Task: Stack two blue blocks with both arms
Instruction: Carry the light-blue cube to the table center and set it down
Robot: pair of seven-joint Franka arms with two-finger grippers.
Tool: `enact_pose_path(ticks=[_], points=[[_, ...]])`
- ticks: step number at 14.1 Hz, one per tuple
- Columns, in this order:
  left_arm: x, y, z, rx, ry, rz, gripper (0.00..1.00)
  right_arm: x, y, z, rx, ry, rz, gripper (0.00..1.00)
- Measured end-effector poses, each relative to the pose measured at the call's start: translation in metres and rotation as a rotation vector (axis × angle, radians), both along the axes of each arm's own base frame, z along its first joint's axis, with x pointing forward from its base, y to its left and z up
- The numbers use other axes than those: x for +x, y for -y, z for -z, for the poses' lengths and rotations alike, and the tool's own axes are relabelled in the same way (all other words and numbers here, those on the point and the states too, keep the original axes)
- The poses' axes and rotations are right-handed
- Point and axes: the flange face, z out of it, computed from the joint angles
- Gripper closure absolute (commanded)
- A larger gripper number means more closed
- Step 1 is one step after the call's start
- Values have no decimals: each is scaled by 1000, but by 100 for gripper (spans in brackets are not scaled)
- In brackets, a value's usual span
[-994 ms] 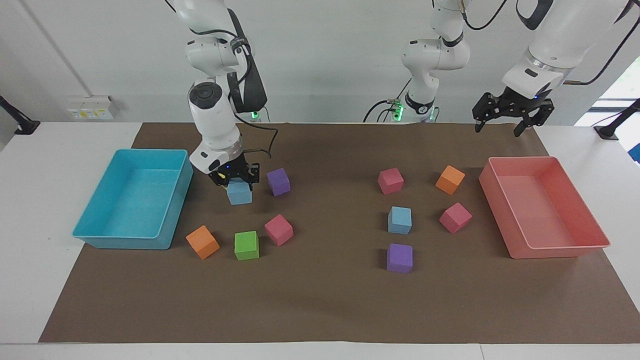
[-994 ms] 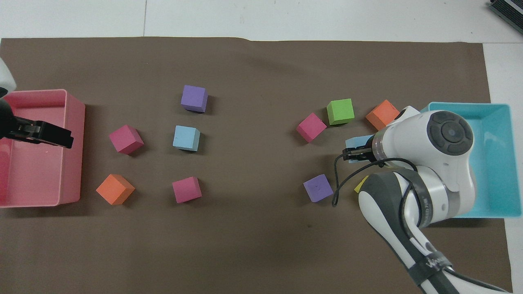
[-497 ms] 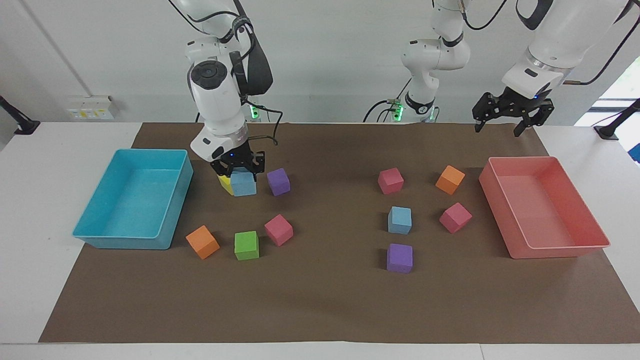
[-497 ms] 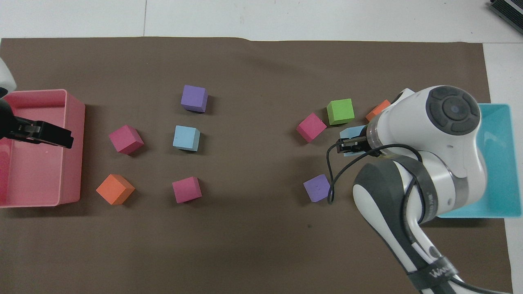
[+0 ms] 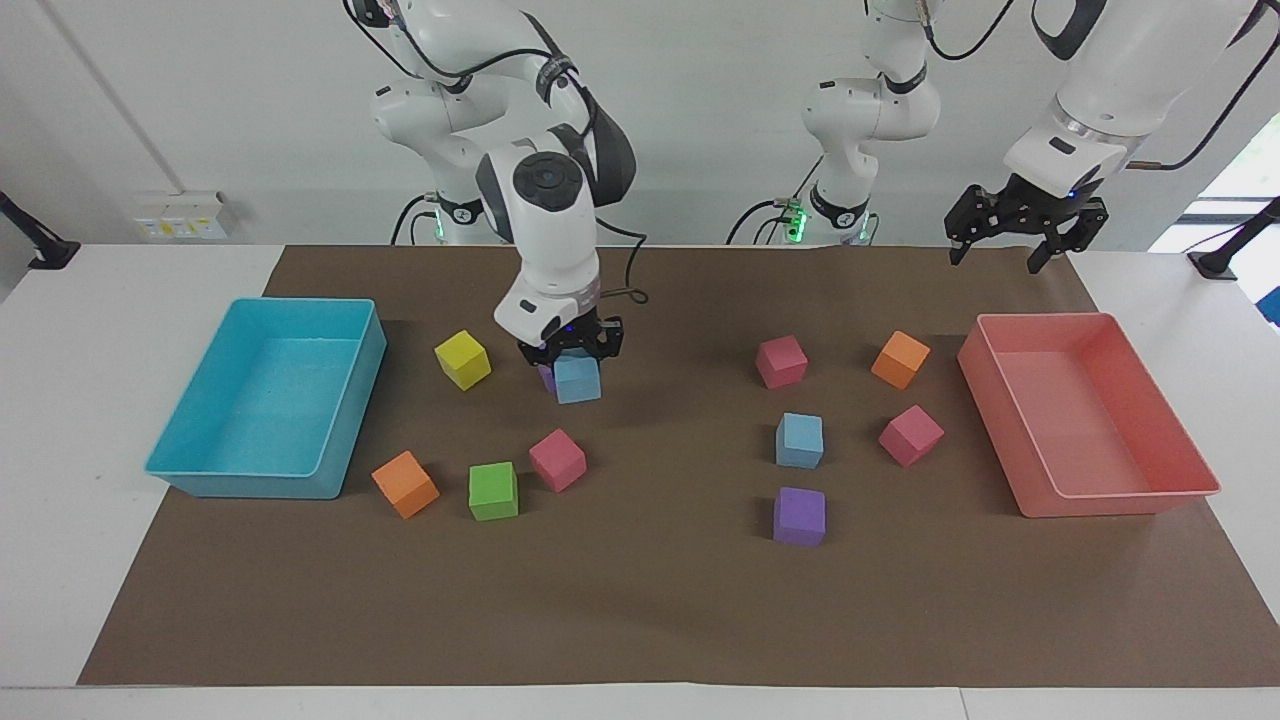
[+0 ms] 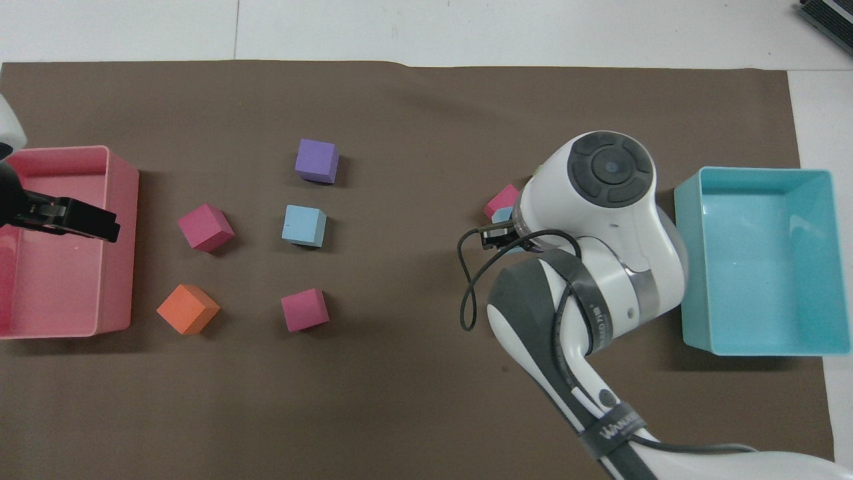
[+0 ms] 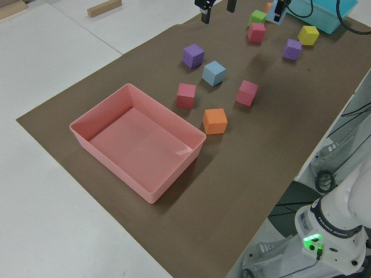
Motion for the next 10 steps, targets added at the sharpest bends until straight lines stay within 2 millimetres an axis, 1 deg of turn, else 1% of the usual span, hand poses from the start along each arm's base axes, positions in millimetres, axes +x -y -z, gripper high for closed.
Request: enact_pose_path(ticks=[3,5,8,10], points=[[0,0,0,0,0,0,0,-7,-50,26,-35,-5,44,100],[0,0,0,0,0,0,0,-9,-72,41,-38,-7,51,100],[0,0,0,0,0,0,0,-9,-90,55,-22,15,52,100],[0,0,0,0,0,0,0,-7,-95,63,-12,28,59,100]])
